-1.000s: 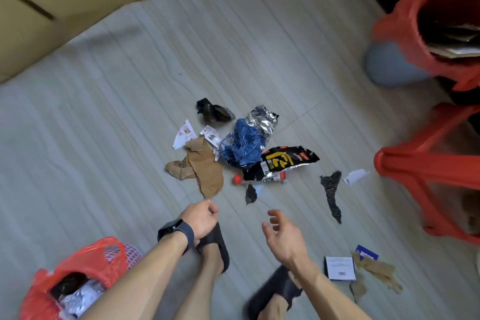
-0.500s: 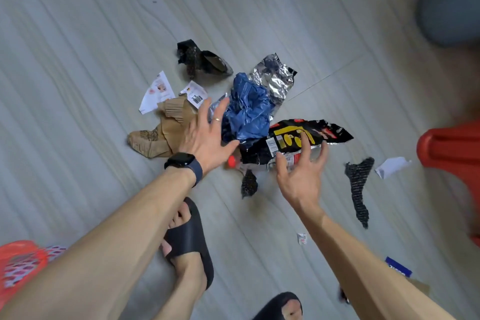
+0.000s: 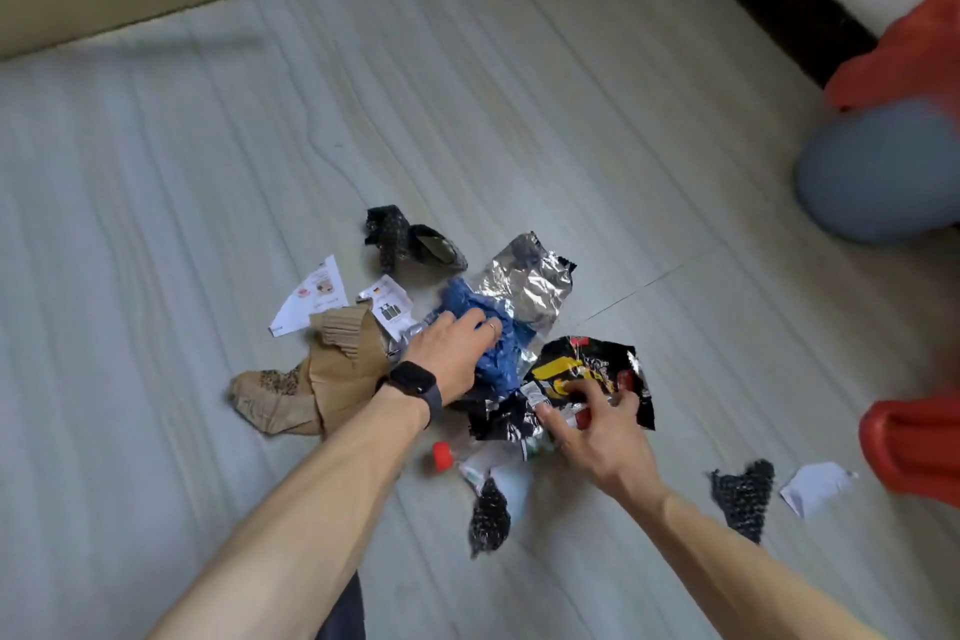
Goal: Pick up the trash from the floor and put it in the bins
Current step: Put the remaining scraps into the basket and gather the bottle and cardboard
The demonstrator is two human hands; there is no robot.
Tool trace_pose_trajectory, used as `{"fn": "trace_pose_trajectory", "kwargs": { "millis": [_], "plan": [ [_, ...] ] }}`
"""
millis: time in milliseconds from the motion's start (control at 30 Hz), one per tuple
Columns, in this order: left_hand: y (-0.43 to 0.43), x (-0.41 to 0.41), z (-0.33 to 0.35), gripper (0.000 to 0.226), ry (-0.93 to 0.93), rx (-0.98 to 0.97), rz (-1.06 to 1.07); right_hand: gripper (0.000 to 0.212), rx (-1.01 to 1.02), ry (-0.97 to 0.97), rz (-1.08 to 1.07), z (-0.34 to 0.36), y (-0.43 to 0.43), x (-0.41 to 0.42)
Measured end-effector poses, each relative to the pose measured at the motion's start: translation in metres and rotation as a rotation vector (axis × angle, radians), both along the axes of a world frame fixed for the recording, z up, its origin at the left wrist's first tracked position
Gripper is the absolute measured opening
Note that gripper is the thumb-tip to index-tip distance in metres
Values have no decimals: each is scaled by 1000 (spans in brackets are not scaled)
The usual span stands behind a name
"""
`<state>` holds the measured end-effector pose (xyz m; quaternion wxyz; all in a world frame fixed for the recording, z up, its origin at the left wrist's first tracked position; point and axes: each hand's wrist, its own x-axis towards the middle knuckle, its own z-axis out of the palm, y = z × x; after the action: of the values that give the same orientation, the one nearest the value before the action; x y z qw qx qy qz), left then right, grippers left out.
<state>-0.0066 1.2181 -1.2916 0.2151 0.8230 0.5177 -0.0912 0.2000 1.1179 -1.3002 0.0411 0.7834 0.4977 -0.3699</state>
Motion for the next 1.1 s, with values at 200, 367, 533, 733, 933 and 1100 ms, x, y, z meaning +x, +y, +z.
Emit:
{"fn": "trace_pose_trajectory", "kwargs": {
  "millis": [200, 367, 533, 733, 933, 1100],
  "plan": [
    [-10, -51, 106, 39, -230, 101, 236, 18, 143, -182, 97, 29, 13, 10],
    [-46, -112, 176, 32, -209, 223, 424, 19, 437, -35, -93, 67, 5, -41],
    [-111, -161, 218, 37, -166, 272, 666, 9, 594, 305, -20, 108, -6, -124],
    [-189, -230, 258, 67, -58, 402, 825, 6, 608, 564, 262, 152, -28, -221],
    [-244, -341, 292, 66, -116, 508, 1062, 27, 670, 732, 416, 188, -52, -317],
    [-320, -428, 257, 69, -18, 535, 999, 41, 759, 866, 476, 183, -103, -422]
  ]
}}
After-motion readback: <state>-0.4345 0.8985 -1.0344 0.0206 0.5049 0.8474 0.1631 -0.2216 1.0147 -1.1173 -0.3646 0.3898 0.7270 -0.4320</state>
